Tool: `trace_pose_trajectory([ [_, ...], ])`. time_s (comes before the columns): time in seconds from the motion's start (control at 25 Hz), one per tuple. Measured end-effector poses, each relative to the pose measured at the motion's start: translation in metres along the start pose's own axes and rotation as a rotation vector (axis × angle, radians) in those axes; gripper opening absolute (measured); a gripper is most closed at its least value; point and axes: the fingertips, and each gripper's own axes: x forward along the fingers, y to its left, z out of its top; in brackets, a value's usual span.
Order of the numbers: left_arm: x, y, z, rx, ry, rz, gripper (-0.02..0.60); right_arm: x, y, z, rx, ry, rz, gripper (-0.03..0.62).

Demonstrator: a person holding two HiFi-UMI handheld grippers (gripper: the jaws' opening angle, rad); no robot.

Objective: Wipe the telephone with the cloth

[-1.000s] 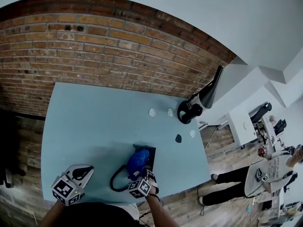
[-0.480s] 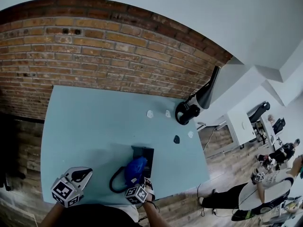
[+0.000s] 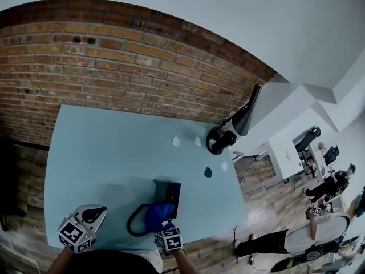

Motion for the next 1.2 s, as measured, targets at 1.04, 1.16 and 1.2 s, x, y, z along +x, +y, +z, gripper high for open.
trace_pose_trajectory([
  [1.04, -0.010, 0.052, -0.011, -0.079, 0.044, 0.081, 0.020, 0.029, -0.090, 0.157, -0.883, 0.047, -0.482, 0.060],
  [1.16, -0.005, 0.050, -0.010, -0.063, 0.041, 0.057, 0.020, 0.030, -0.087, 0.150, -0.832, 0.029, -0.478, 0.060],
  [1.2, -0.002, 0.049, -0.008, -0.055, 0.035, 0.051, 0.020, 0.028, -0.087, 0.147, -0.809, 0.023, -0.480, 0.060],
])
